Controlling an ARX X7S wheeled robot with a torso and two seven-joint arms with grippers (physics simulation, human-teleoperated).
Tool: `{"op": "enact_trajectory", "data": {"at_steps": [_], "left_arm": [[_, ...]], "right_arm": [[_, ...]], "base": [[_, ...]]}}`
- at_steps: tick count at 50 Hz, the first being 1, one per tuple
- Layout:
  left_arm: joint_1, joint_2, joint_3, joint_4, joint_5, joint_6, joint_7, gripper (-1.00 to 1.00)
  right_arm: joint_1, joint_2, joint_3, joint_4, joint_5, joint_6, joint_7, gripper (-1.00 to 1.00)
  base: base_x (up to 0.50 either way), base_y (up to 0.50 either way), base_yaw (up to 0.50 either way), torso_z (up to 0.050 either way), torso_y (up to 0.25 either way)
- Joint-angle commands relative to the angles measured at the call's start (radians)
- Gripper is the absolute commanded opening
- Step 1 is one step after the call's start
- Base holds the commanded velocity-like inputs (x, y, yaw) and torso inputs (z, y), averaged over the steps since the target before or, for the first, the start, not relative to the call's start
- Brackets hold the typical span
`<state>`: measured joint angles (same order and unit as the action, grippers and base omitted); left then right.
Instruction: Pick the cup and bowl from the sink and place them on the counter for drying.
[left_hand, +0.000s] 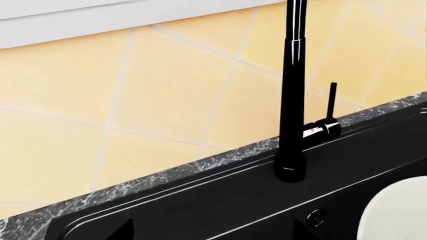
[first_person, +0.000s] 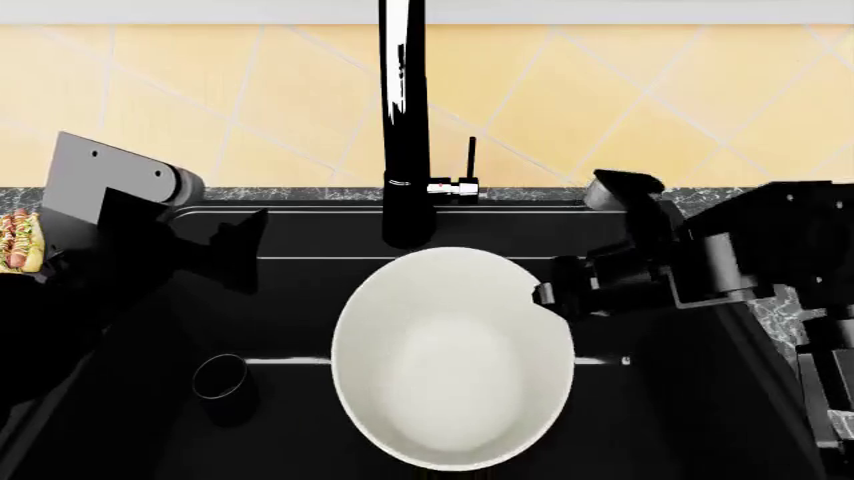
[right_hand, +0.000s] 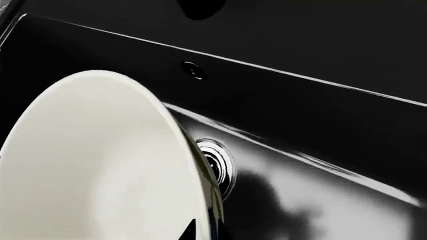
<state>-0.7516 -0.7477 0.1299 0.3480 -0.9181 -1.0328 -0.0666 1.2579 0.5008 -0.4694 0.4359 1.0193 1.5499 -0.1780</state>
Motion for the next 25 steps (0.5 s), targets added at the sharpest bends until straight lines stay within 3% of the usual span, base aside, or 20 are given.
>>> {"op": "enact_trajectory", "data": {"at_steps": [1, 7, 25], "left_arm": [[0.002, -0.010, -0.014, 0.005, -0.012, 0.002, 0.001, 1.00], [0.008, -0.009, -0.013, 0.009, -0.014, 0.005, 0.000, 1.00], [0.015, 0.001, -0.009, 0.001, -0.008, 0.020, -0.007, 1.00]], "right_arm": [[0.106, 0.144, -0.148, -0.042, 0.534, 0.015, 0.408, -1.00], [0.138, 0.208, -0.201, -0.065, 0.665, 0.007, 0.529, -1.00], [0.398, 0.263, -0.346, -0.036, 0.744, 0.009, 0.587, -1.00]], "base": [[0.00, 0.00, 0.00, 0.000, 0.000], [0.00, 0.00, 0.00, 0.000, 0.000], [0.00, 0.00, 0.00, 0.000, 0.000]]}}
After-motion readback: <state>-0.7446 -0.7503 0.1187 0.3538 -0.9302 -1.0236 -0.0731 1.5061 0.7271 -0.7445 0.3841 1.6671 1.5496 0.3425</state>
